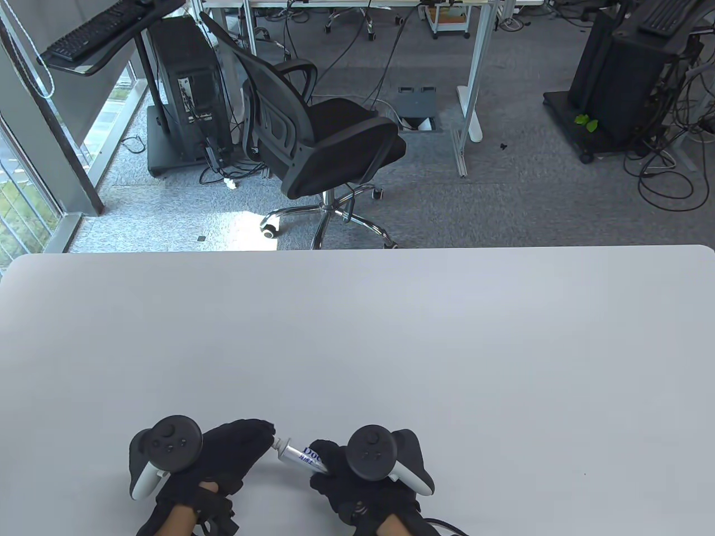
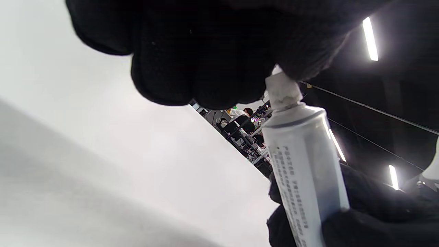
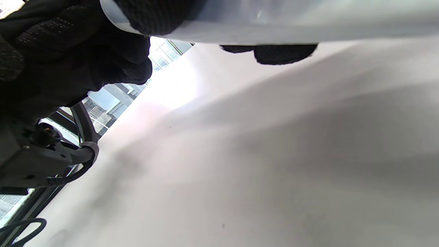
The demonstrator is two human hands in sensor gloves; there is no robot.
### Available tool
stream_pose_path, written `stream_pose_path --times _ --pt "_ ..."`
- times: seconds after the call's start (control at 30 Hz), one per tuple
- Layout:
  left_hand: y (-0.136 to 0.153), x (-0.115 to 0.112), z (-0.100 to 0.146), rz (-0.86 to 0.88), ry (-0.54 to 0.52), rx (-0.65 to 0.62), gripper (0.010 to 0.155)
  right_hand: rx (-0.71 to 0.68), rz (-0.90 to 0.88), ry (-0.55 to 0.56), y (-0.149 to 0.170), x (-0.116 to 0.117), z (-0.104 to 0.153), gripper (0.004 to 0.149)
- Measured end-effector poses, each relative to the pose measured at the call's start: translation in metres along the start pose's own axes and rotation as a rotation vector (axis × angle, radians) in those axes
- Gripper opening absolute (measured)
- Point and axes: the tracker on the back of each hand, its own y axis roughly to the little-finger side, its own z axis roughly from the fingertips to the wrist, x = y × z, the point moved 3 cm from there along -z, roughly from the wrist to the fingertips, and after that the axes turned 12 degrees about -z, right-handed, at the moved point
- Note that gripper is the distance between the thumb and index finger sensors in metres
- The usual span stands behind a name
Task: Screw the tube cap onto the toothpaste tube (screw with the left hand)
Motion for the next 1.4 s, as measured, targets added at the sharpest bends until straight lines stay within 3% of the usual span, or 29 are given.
stream_pose_path --times 0.17,0.33,0.6,0.87,1.1,1.3,1.4 --pt "-0.005 0.001 -0.001 -0.026 0.023 -0.038 0.047 0.002 0.006 -0.003 0.000 0.000 -0.001 0.053" --pt "0.003 0.000 0.001 -0.002 0.010 0.012 0.053 -0.001 -0.002 -0.007 0.000 0.001 0.000 0.053" --pt "-0.006 0.000 -0.001 -0.060 0.035 -0.057 0.047 0.003 0.010 -0.008 0.000 0.001 0.000 0.053" --pt "0.002 -0.002 0.000 -0.056 0.034 0.006 0.051 0.003 0.005 -0.013 0.000 0.002 0.000 0.053" --pt "-0.009 -0.001 0.000 -0.105 0.061 -0.067 0.048 0.004 0.023 -0.016 -0.001 0.003 0.000 0.053" --pt "-0.002 -0.005 -0.001 -0.052 0.055 -0.022 0.054 0.011 -0.003 -0.004 0.003 0.000 -0.001 0.053" --pt "-0.004 -0.004 -0.001 -0.099 0.042 -0.019 0.050 0.010 0.014 -0.020 0.002 0.003 -0.002 0.053"
